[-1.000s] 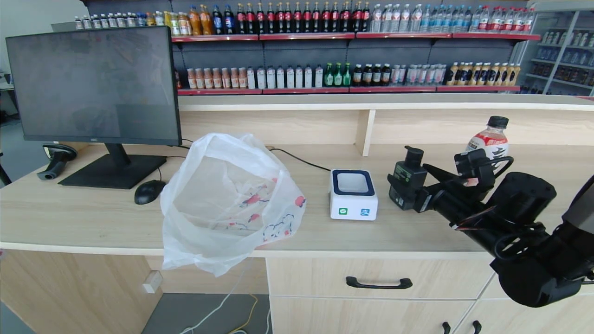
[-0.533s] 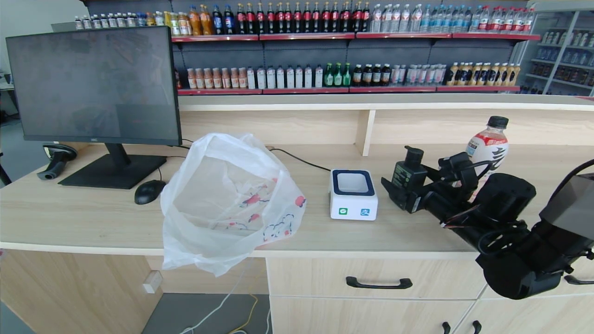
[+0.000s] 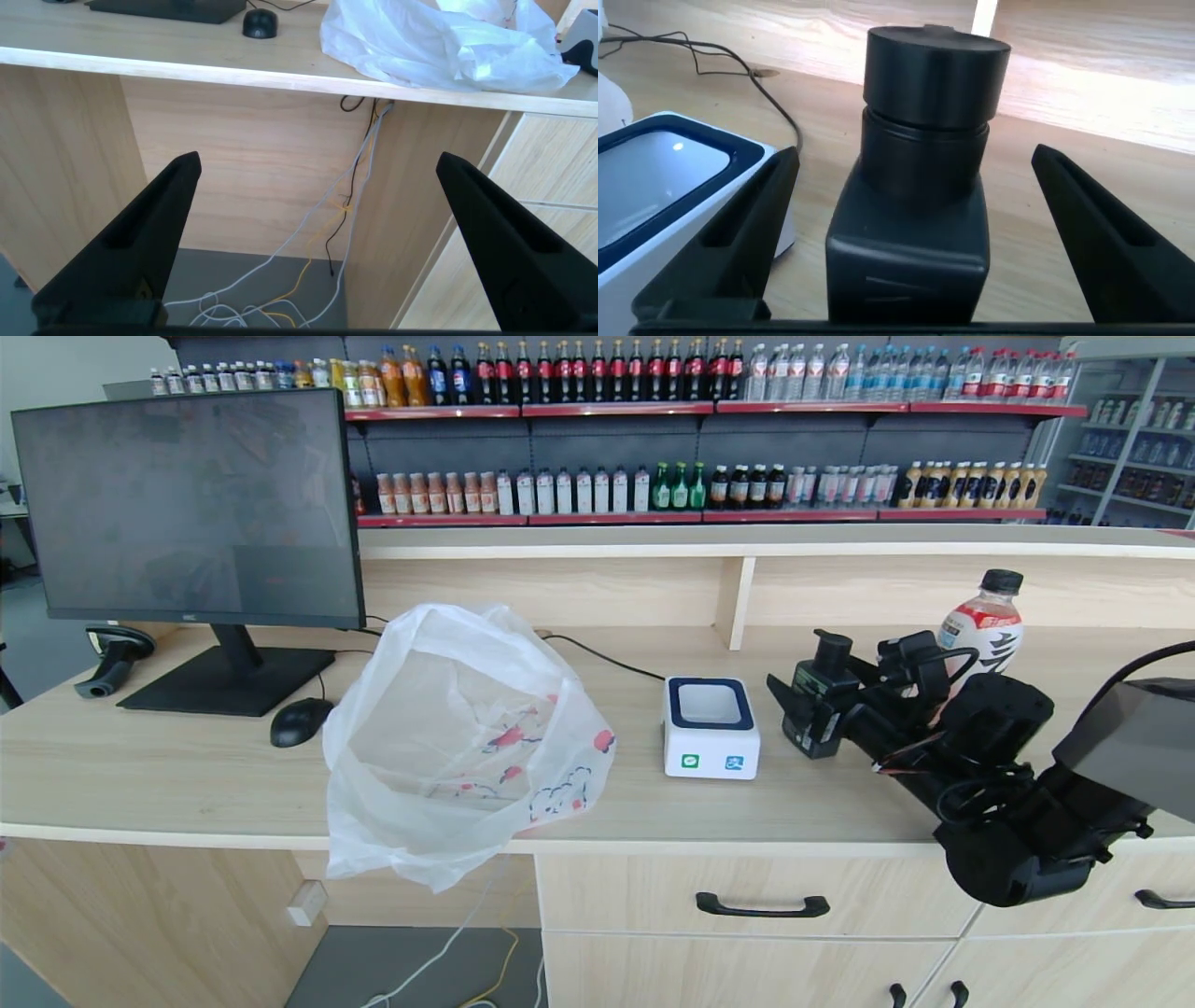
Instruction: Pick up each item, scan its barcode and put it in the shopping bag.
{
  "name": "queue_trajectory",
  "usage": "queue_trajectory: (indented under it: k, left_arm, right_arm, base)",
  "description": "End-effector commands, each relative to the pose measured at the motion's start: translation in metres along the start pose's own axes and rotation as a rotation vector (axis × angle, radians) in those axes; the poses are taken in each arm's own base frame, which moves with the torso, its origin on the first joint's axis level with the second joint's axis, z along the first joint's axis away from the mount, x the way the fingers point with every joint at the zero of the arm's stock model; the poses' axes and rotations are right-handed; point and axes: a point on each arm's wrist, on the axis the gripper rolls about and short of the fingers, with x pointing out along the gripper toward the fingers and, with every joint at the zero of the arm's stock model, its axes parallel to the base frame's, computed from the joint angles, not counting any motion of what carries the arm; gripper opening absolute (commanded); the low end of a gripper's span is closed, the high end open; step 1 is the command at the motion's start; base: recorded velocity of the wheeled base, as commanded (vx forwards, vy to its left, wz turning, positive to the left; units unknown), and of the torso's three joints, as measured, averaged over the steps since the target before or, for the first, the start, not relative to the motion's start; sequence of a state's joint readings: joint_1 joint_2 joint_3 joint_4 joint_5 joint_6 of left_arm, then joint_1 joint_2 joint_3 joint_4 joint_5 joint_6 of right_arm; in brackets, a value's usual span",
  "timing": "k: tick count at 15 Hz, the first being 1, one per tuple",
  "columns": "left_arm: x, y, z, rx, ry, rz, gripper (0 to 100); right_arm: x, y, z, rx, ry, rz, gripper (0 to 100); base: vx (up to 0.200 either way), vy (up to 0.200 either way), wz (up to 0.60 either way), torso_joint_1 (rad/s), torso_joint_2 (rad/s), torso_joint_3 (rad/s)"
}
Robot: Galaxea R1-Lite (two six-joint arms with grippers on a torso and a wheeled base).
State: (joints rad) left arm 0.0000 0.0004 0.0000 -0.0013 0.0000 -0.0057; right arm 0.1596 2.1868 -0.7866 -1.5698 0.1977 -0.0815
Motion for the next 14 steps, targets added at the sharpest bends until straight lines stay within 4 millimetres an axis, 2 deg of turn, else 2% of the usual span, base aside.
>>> queue_trajectory:
  k: [1,10,11,14]
  left_arm:
    - [0.0,0.0,0.0,0.0,-0.001,0.0,100]
    - [0.0,0.0,0.0,0.0,-0.001,0.0,100]
    - [0.0,0.0,0.0,0.0,-0.001,0.0,100]
    - [0.0,0.0,0.0,0.0,-0.001,0.0,100]
  right_arm:
    - [-0.0006,-0.0016,-0.0076,0.003,0.021,-0.004,100]
    - [-0.002,-0.0001,-0.0159,0.004,0.048,0.0,100]
    - [-0.0011,-0.0003,-0.0152,0.004,0.043,-0.001,0]
    - [-0.0023,-0.0001,-0.0156,0.004,0.048,0.0,0]
  base:
    - [0.0,0.0,0.0,0.0,0.0,0.0]
    - [0.0,0.0,0.0,0.0,0.0,0.0]
    - [0.0,0.0,0.0,0.0,0.0,0.0]
    - [0.0,0.0,0.0,0.0,0.0,0.0]
